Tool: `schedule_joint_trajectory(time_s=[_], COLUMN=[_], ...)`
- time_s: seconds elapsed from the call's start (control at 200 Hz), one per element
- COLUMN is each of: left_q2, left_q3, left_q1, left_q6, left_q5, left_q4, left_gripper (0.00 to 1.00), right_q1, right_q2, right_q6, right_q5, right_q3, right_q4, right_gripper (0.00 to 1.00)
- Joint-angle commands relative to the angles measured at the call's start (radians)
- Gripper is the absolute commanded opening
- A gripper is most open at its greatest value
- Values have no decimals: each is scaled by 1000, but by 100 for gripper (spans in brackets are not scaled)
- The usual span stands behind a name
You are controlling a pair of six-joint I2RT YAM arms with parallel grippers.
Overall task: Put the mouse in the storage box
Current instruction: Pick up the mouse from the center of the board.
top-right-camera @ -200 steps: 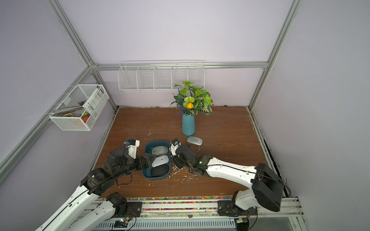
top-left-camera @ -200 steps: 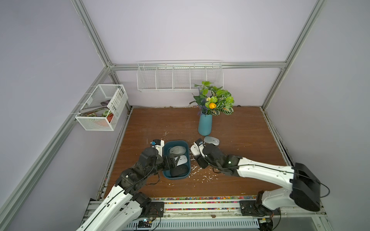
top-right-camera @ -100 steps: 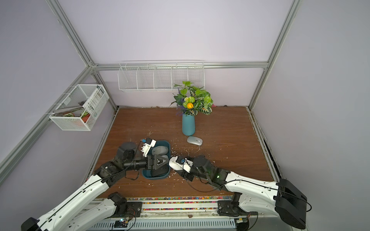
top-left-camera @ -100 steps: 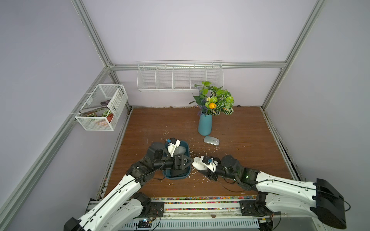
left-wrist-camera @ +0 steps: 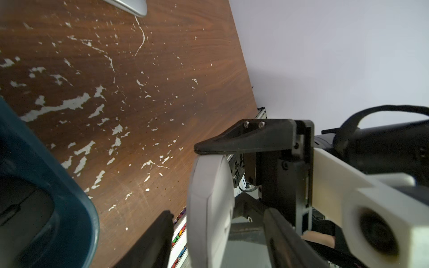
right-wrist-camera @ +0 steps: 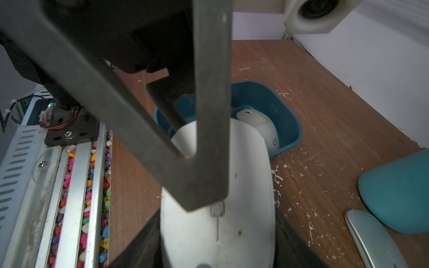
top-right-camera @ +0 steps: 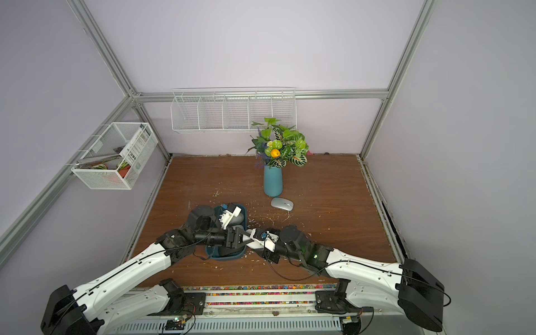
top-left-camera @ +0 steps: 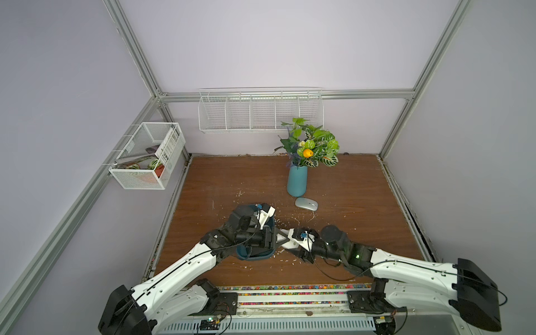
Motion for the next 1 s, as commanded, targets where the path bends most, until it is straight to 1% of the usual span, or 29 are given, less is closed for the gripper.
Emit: schedule_joint_trajectory(time_s=[0.0,0.22,0.455,0.65,0.835,0.875,0.895,0.94,0.995], left_q2=[12,39,37,52,67,68,65,59,48], left_q3=[6,4,-18,-26,-23,-23,-23,-23,-19], left_q1=[-4,-14,-20,-34,-43,-43,-43,-43,-43], left_q6=[-9,-21,-24,-31,-30,-31,-31,-32,-30], left_q5=[-15,17,32,40,41,37,34,22,1], left_q4=[45,70,76,100,108,108,107,105,96], left_gripper=[61,44,42,35,16,11,7,0,0], right_q1=[11,11,11,11,11,11,11,11,11], right_q2=[4,7,10,14,16,18,18,18,18], right_q6=[-16,-16,-16,-16,-16,-16,-16,-15,-9], right_q5=[-20,-17,-16,-14,-15,-15,-13,-6,9], right_q3=[2,2,4,5,9,9,9,8,8], right_q4=[24,24,24,22,21,21,21,22,26], right_gripper=[38,38,38,39,40,42,45,56,72])
